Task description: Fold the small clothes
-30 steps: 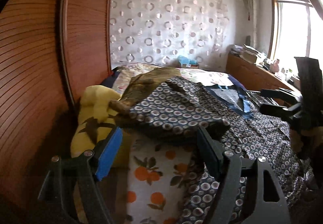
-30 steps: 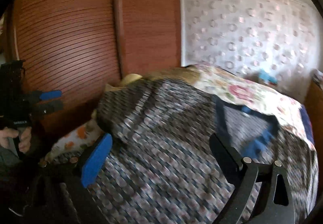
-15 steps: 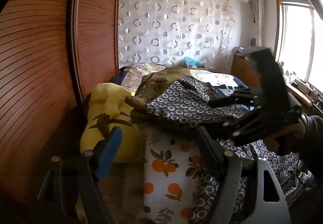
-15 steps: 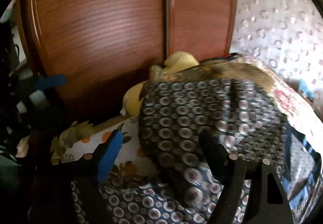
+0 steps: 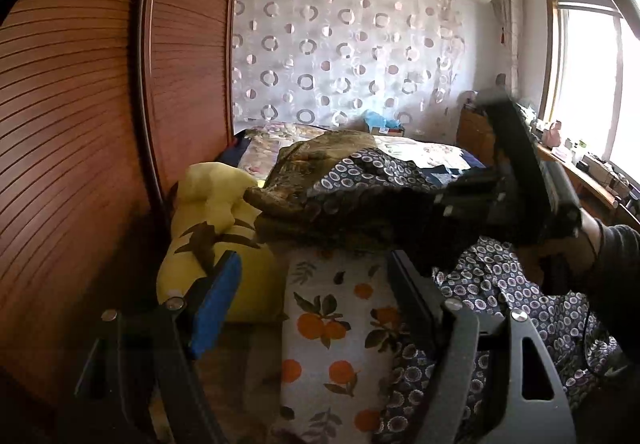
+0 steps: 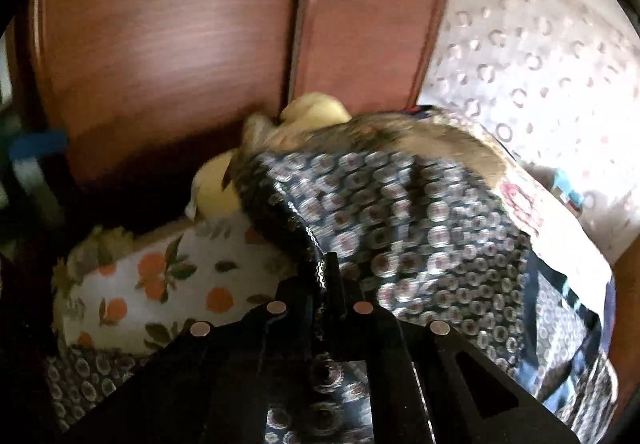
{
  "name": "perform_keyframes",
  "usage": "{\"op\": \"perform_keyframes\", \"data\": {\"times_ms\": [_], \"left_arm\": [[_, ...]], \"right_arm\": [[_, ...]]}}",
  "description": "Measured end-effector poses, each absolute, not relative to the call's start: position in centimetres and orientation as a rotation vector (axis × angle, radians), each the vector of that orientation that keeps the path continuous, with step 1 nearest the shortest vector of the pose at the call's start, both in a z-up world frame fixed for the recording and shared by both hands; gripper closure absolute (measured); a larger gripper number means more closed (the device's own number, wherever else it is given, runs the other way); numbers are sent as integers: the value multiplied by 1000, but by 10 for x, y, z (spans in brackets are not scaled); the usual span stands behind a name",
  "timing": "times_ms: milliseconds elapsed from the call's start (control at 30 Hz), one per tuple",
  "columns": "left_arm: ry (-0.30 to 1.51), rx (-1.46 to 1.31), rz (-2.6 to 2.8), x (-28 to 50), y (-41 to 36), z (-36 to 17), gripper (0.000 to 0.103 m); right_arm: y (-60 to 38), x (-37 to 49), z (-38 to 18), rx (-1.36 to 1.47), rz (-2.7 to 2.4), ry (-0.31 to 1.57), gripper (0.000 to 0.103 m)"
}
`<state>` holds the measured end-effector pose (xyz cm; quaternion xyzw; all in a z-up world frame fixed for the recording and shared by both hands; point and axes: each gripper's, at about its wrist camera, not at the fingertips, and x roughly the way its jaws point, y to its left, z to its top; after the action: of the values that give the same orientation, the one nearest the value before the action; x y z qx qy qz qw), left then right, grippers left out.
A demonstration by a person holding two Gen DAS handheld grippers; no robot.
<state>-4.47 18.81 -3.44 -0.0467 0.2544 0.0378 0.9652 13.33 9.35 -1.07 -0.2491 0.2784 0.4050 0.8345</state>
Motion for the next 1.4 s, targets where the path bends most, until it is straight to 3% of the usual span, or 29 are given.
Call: {"op": "perform_keyframes", "data": {"times_ms": [333,467,633,700,800,1067,1200,1400], "left_arm": [[536,-83,19,-24,165,-38,27],[555,-74,0,-10,155,-42,27],[569,-61,-29,4,141,-43,27],[573,-49,-37,9,137,-43,27],[577,-39,-44,14,132,-41,27],[577,-36,-52,13,125,-37,27],[577,-39,-53,13,124,-37,27],[578,-36,-56,13,122,-36,27]], "right_arm": [[21,175,0,-257,679,613,99],[2,173,-11,-228,613,640,93],[-3,172,-14,-224,537,681,80],[-10,169,-18,-225,513,704,66],[-12,165,-21,-235,494,717,56],[-13,133,-11,-262,597,705,55],[-9,113,-11,-301,659,679,47],[24,114,-19,-332,775,702,47]]}}
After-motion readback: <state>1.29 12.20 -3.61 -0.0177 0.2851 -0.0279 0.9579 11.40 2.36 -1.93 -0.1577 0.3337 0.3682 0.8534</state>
